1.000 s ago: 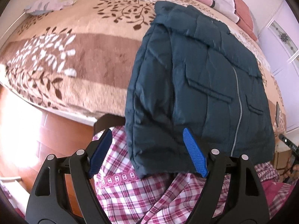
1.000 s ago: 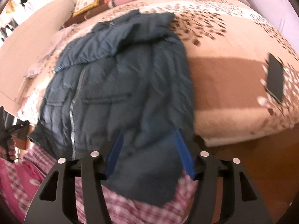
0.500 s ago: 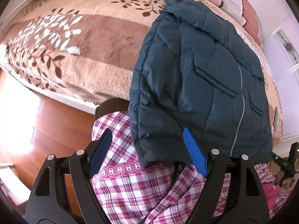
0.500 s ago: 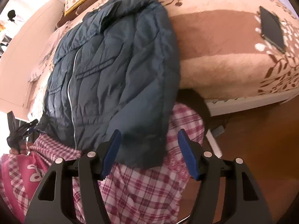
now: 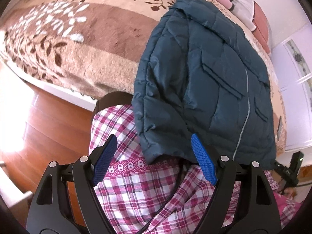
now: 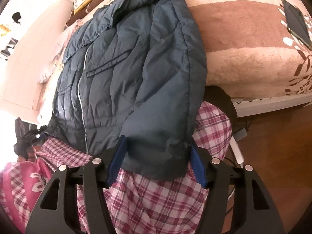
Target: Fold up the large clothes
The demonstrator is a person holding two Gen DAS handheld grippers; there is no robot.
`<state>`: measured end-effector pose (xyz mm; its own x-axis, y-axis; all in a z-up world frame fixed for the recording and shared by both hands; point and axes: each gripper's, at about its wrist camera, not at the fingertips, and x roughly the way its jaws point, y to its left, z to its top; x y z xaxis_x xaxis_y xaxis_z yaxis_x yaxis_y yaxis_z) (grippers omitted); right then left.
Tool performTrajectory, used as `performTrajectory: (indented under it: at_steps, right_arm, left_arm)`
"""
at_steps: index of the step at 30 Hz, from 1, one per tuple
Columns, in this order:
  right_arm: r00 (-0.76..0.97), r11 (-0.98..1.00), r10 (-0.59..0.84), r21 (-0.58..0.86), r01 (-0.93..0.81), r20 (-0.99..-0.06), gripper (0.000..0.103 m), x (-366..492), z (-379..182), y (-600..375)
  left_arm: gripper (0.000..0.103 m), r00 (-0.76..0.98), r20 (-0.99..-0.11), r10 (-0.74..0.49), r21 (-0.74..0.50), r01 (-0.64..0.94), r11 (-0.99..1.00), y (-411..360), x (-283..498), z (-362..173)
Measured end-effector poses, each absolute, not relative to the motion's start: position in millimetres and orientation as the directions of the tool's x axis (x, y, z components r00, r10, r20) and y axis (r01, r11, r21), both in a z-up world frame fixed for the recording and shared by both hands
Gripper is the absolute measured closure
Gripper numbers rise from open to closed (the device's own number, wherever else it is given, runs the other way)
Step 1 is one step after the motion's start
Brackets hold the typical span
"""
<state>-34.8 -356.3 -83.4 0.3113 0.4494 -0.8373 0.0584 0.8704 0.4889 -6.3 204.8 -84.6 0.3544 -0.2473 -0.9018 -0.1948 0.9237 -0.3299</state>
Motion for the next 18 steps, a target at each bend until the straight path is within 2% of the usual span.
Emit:
performTrajectory:
  at_steps: [3, 6, 9, 11, 13, 15, 18]
  right_arm:
    - [0.332, 0.836, 0.488, 0.542, 0.088, -0.807, 0.047, -35.6, -86.1, -364.3]
    - [0.335, 0.828, 0.495, 0.552, 0.100, -0.802, 0.051, -35.0, -88.0, -367.0]
    - [0.341, 0.831, 0.490, 0.548, 0.095, -0.802, 0.053, -35.5, -87.3, -366.4]
    - [0.347, 0.837, 0.483, 0.540, 0.089, -0.804, 0.058, -35.8, -85.9, -365.4]
    - [0.353, 0.830, 0.499, 0.553, 0.065, -0.791, 0.077, -36.1, -83.3, -362.4]
    - [0.366, 0.825, 0.512, 0.563, 0.041, -0.777, 0.088, -35.9, -79.5, -358.6]
    - [0.416, 0.827, 0.508, 0.562, 0.008, -0.754, 0.092, -34.7, -63.3, -356.5]
  left_arm:
    - [0.031, 0.357, -0.889, -0.287, -0.372, -0.196, 0.907, 206.3, -4.9, -88.6]
    - [0.045, 0.342, -0.883, -0.323, -0.404, -0.198, 0.893, 205.0, -0.6, -95.4]
    - [0.070, 0.345, -0.869, -0.354, -0.437, -0.200, 0.877, 205.4, 2.2, -98.7]
    - [0.088, 0.354, -0.864, -0.358, -0.445, -0.204, 0.872, 206.0, 2.6, -98.3]
    - [0.091, 0.369, -0.862, -0.347, -0.437, -0.196, 0.878, 203.6, 1.8, -93.1]
    - [0.093, 0.389, -0.857, -0.338, -0.430, -0.178, 0.885, 203.8, -0.1, -85.4]
    - [0.093, 0.442, -0.832, -0.335, -0.434, -0.143, 0.890, 201.0, -0.2, -61.3]
